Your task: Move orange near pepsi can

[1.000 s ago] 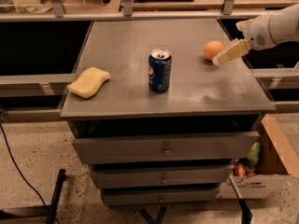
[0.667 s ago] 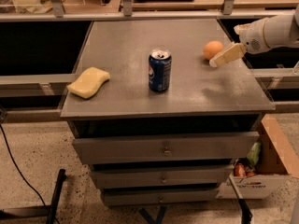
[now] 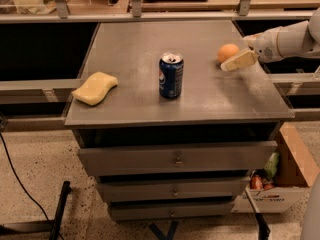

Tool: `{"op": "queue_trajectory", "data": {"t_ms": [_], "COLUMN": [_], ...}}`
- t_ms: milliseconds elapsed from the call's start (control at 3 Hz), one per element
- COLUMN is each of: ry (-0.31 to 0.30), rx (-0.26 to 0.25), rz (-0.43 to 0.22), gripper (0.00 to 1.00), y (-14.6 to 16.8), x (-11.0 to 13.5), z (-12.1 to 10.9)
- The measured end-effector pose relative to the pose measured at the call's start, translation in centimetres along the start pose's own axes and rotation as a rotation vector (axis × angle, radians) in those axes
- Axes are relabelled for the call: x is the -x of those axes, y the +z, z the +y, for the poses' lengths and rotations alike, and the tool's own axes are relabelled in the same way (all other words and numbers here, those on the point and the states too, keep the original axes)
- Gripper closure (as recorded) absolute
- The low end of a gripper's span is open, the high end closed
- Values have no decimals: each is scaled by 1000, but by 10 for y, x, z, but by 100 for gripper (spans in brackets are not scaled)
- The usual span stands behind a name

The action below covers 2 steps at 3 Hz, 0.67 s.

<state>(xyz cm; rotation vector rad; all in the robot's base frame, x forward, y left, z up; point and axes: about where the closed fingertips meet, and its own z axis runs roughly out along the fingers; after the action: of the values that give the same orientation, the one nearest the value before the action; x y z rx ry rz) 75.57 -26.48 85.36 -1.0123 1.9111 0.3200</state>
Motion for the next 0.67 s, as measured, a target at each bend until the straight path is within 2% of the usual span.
{"op": "queue_trajectory", "data": {"t_ms": [667], "ry": [2], "rx": [34], "rz": [-25], "gripper": [65], "y": [20], "x": [0], "z": [2]}}
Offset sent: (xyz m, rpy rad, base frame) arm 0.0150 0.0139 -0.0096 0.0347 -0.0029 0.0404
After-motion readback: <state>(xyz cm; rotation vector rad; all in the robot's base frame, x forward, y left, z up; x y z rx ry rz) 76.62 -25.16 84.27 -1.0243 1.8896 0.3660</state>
